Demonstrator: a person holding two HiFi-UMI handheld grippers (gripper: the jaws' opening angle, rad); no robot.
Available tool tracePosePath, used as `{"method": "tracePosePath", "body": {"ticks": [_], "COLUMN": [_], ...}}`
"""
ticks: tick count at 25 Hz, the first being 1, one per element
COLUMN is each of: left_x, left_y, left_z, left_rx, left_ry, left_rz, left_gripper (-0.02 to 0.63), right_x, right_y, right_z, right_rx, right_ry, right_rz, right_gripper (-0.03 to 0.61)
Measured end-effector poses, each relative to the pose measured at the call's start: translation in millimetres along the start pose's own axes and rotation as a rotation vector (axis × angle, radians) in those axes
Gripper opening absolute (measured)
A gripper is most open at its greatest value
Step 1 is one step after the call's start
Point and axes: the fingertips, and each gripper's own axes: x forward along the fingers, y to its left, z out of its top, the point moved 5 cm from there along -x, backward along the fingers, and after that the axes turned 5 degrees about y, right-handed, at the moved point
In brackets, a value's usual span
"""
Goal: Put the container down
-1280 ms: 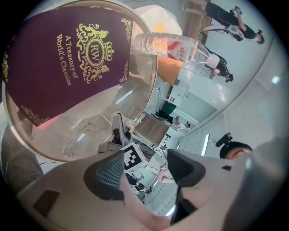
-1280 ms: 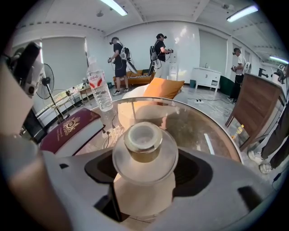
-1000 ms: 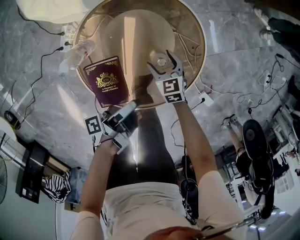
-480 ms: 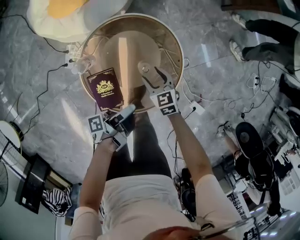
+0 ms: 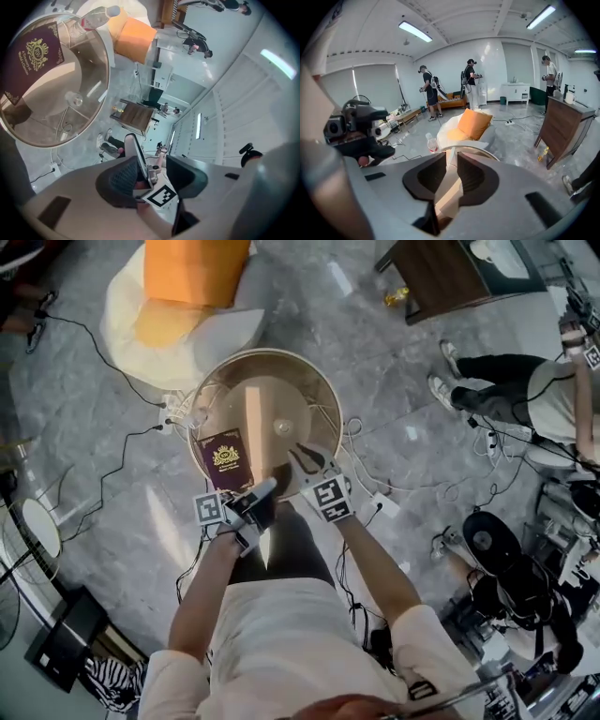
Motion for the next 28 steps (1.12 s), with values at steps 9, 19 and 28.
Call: {"method": "tracePosePath", "body": {"ticks": [9,19,28], "left_x": [-20.9,-100.8,-181.7], "left_y": [-56.2,-97.4,-149.1], "left_z": [-32.5,-60.2,-83.7], "left_rx": [0.091,0.321,0.726], "left_ry": [0.083,0.149,0.111], "left_rz": [-0.015,0.1,0.097], "left_gripper": [0.097,0.028,0.017], "right_x": [-77.1,-131.1,-195.2], "right_y": [49.8,146.8,234.8], "right_z": [41.8,65.4,63.7], "right_rx": [0.067,0.049,0.053], "right_ry": [-0.078,-0.095,-0.135], "right_rz": [-0.023,-0.085,-0.142], "right_gripper": [0.002,-0.005,-0.005]}}
